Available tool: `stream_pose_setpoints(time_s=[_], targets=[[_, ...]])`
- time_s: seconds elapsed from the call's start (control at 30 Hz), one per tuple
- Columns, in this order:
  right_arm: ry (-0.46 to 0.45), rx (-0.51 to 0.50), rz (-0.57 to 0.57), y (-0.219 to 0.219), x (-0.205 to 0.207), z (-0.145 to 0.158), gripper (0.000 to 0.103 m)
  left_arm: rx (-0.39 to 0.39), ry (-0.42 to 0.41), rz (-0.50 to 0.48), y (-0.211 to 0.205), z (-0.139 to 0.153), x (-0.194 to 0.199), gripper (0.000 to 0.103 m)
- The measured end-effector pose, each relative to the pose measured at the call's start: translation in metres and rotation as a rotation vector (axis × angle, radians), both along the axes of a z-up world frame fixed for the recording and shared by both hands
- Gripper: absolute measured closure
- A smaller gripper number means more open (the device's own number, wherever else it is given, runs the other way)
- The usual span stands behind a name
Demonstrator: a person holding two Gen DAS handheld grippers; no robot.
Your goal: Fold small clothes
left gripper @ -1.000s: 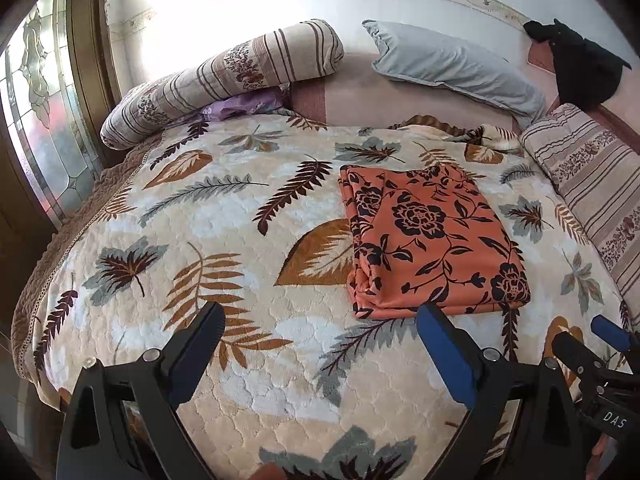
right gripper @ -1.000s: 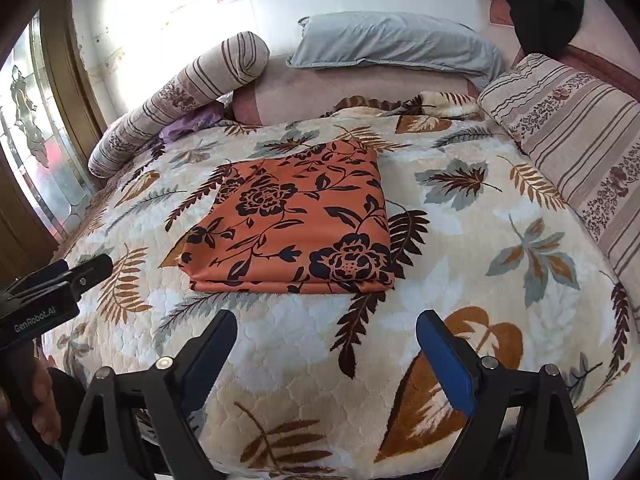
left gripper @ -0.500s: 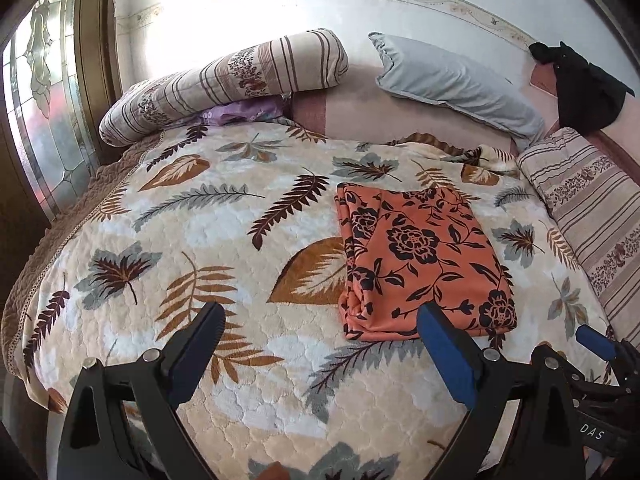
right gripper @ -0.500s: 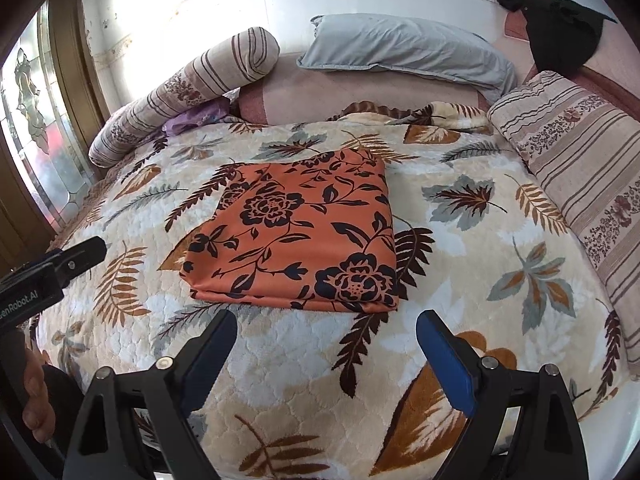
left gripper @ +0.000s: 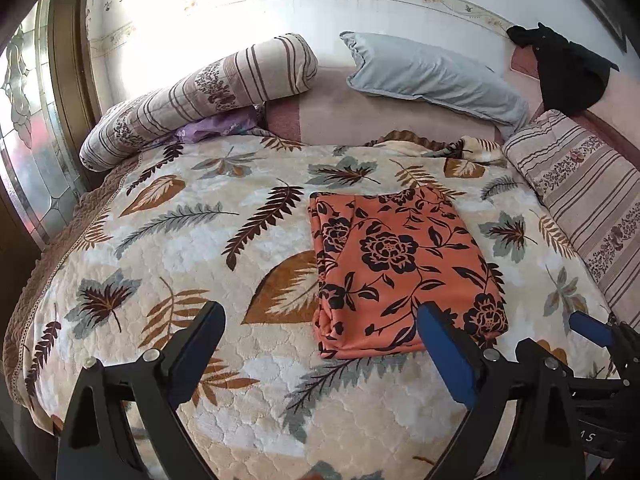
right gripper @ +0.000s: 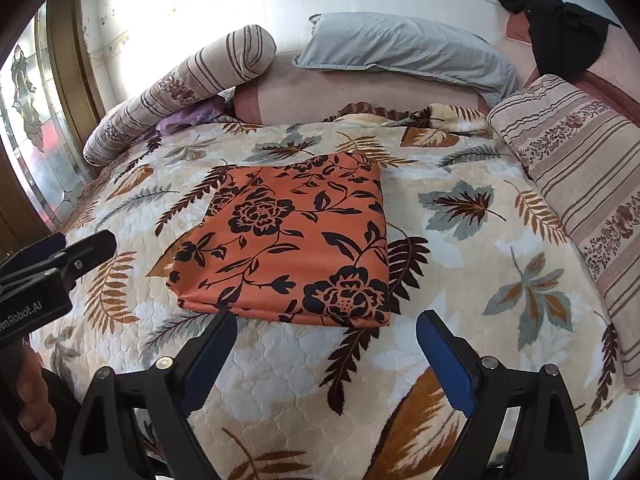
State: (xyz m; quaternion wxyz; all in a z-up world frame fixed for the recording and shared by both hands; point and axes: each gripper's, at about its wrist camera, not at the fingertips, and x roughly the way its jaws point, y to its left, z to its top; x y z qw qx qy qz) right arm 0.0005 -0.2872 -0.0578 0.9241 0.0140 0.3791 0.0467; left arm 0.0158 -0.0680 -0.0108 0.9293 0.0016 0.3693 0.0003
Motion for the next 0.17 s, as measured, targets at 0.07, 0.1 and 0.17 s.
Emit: stream_pose_setpoints(time_s=[0.07, 0.1, 0.17], targets=[[-0.001, -0.001, -0.001, 0.0001, 0.0017, 0.0008, 0.01, 0.008, -0.01, 0.02, 0.0, 0.0008, 0.0009, 0.006], [-0.001, -0.002, 0.001, 0.0001, 0.0029, 0.0009, 0.01, 0.007, -0.008, 0.025, 0.0005, 0.001, 0.0021, 0.005], [0.0, -0.004, 0.003, 0.0008, 0.0048, 0.0005, 0.01, -0.001, -0.003, 0.027, 0.0018, 0.001, 0.0047, 0.001]])
